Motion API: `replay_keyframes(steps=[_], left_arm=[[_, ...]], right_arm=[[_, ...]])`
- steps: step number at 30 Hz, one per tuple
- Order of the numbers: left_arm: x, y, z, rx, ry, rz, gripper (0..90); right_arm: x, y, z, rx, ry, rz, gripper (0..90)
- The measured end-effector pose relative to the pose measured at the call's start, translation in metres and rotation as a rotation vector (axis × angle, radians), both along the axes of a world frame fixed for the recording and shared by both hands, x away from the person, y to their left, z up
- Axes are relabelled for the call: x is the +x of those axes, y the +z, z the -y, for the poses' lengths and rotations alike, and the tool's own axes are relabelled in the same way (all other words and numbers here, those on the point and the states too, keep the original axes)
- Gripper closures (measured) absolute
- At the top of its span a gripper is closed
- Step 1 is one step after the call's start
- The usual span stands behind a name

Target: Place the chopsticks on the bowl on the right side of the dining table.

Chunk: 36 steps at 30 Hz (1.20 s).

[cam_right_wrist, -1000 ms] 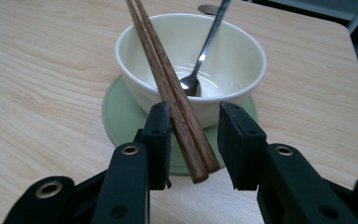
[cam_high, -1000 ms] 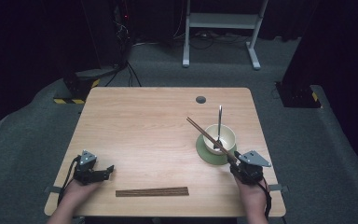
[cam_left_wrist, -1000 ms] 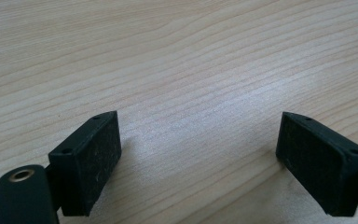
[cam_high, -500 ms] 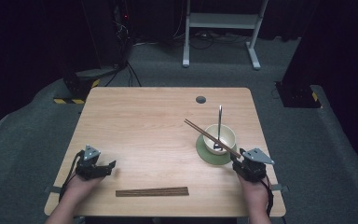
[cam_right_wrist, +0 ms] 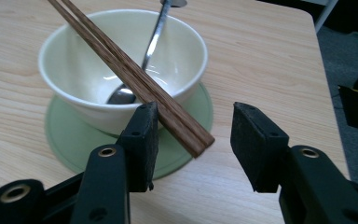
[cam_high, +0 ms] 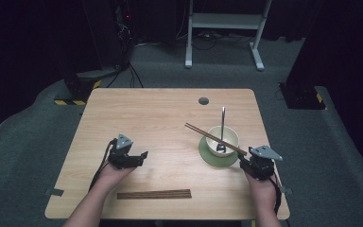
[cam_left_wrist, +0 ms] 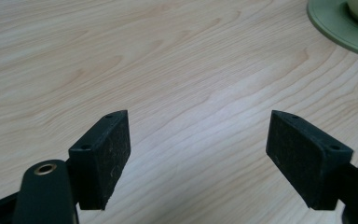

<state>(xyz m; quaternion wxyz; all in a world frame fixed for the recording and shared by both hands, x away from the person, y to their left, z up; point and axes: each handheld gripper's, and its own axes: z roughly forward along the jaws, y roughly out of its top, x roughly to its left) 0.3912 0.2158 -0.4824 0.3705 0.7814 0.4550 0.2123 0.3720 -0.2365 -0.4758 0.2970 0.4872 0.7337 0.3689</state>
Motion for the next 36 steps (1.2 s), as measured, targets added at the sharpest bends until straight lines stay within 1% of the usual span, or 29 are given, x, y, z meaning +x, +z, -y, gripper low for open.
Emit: replay_keyframes(steps=[2, 4, 7, 9, 16, 18, 21, 24, 28, 30, 34, 36], left_arm=[[0.006, -0.001, 0.011, -0.008, -0.003, -0.001, 21.8], [0.012, -0.001, 0.023, -0.010, 0.004, 0.010, 21.4], [0.019, 0.000, 0.039, -0.027, -0.003, 0.019, 21.8], [0.024, 0.001, 0.052, -0.036, -0.013, 0.027, 22.1], [0.039, 0.007, 0.090, -0.034, -0.032, 0.062, 23.2], [0.043, 0.008, 0.099, -0.030, -0.029, 0.076, 24.5], [0.050, 0.010, 0.112, -0.040, -0.036, 0.094, 28.4], [0.055, 0.011, 0.123, -0.028, -0.039, 0.109, 31.6], [0.058, 0.008, 0.135, -0.015, -0.031, 0.111, 33.9], [0.058, 0.006, 0.138, -0.014, -0.032, 0.110, 33.6], [0.057, 0.003, 0.142, -0.027, -0.032, 0.107, 31.5], [0.058, 0.003, 0.144, -0.032, -0.033, 0.113, 31.2]], right_arm=[[0.003, -0.002, 0.004, -0.005, -0.004, -0.002, 49.1], [0.005, -0.004, 0.006, -0.017, -0.005, -0.006, 47.9], [0.008, -0.005, 0.009, -0.025, -0.003, -0.002, 47.3], [0.011, -0.003, 0.012, -0.017, -0.005, 0.005, 47.0], [0.023, 0.001, 0.017, -0.007, 0.006, 0.016, 47.8], [0.026, 0.001, 0.017, -0.007, 0.006, 0.016, 48.4], [0.032, 0.002, 0.020, 0.001, 0.005, 0.012, 49.3], [0.037, 0.002, 0.020, 0.001, 0.007, 0.005, 50.7], [0.043, 0.000, 0.019, 0.003, 0.018, -0.004, 55.1], [0.045, 0.000, 0.019, 0.004, 0.020, -0.007, 56.5], [0.048, 0.001, 0.019, 0.012, 0.025, -0.004, 58.4], [0.050, 0.000, 0.020, 0.019, 0.027, -0.011, 58.4]])
